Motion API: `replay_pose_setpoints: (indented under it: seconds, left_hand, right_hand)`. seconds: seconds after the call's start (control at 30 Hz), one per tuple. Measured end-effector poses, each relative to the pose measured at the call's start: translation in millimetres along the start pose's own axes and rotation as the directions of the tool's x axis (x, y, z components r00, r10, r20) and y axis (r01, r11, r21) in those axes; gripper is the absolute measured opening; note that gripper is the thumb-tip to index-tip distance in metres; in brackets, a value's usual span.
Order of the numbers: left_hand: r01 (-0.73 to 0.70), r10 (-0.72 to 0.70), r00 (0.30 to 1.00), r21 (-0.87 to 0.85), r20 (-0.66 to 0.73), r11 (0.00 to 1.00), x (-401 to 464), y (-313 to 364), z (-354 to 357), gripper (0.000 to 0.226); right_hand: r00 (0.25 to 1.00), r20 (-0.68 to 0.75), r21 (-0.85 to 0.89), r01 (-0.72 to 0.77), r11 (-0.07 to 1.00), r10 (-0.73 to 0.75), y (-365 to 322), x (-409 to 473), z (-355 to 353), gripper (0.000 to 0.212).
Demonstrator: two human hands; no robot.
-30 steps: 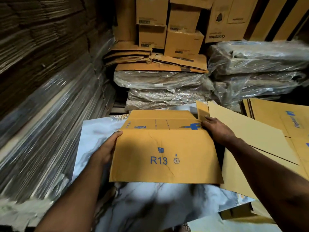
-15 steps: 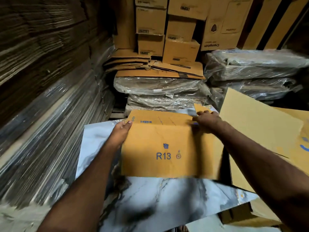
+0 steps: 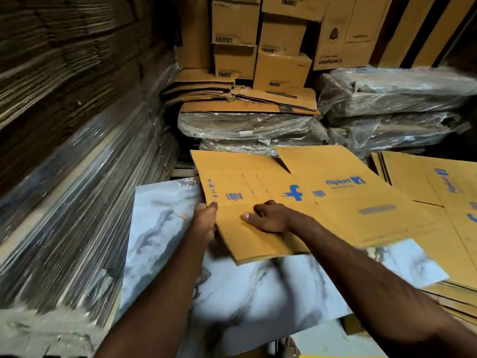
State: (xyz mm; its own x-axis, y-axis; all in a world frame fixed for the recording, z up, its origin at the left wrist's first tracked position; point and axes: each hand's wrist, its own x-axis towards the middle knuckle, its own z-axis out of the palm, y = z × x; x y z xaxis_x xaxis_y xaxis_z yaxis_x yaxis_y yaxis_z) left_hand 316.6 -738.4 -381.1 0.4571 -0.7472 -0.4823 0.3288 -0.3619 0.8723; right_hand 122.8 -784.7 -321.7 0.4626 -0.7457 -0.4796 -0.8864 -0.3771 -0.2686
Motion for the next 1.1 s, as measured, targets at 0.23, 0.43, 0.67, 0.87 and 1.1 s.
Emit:
replay_pose_setpoints:
  seconds: [0.23, 0.43, 0.67, 0.87, 1.1]
  left_hand:
    - [0.228, -0.202, 0.948, -0.085, 0.245, 0.97, -12, -5, 22, 0.014]
    - [0.3, -0.264, 0.886, -0.038, 0.381, 0.953, -14, -1, 42, 0.013]
    - [0.293, -0.251, 0.905, -0.075, 0.342, 0.953, 2, 2, 46, 0.033]
    - [0.295, -0.241, 0.94, -0.22, 0.24, 0.93, 14, 8, 54, 0.01]
    - [0.313, -0.235, 0.917, -0.216, 0.322, 0.925, 6, 10, 83, 0.012]
  right_hand:
    - [0.964, 0.234, -0.192, -0.079, 0.978, 0.124, -13, -33, -5, 0.114]
    - [0.965, -0.059, -0.114, -0.261, 0.959, 0.256, -18, -41, 39, 0.116]
    - [0.976, 0.051, -0.403, -0.173, 0.899, 0.211, -1, -76, 17, 0.033]
    - [0.959, 0.034, -0.507, -0.226, 0.832, 0.281, 19, -107, 1, 0.04]
    - [0.908, -0.173, -0.369, -0.419, 0.829, 0.382, 50, -104, 17, 0.065]
